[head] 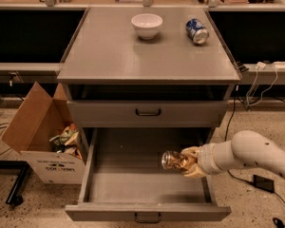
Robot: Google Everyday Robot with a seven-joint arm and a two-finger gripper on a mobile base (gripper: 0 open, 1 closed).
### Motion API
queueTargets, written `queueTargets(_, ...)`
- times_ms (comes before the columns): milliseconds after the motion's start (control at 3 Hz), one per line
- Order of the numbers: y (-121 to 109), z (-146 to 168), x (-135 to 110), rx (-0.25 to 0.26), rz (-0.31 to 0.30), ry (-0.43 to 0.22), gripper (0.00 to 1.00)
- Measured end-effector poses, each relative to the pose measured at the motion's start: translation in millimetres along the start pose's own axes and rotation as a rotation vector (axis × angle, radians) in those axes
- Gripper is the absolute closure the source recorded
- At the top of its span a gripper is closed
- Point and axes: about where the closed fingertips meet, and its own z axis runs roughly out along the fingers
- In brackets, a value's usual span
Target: Pick orange can from middle drawer and place on counter
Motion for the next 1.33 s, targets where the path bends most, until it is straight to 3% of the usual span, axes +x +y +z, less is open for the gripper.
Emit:
queueTargets(333, 7.0, -53.8, -54.1, 0.051, -0.094, 0.004, 1.00)
queueTargets(1000, -2.2, -74.8, -71.8, 0.079, -0.126, 0.010, 1.00)
queueTargets(1333, -14.3, -91.4, -82.3, 0.085, -0.119, -0.048, 1.00)
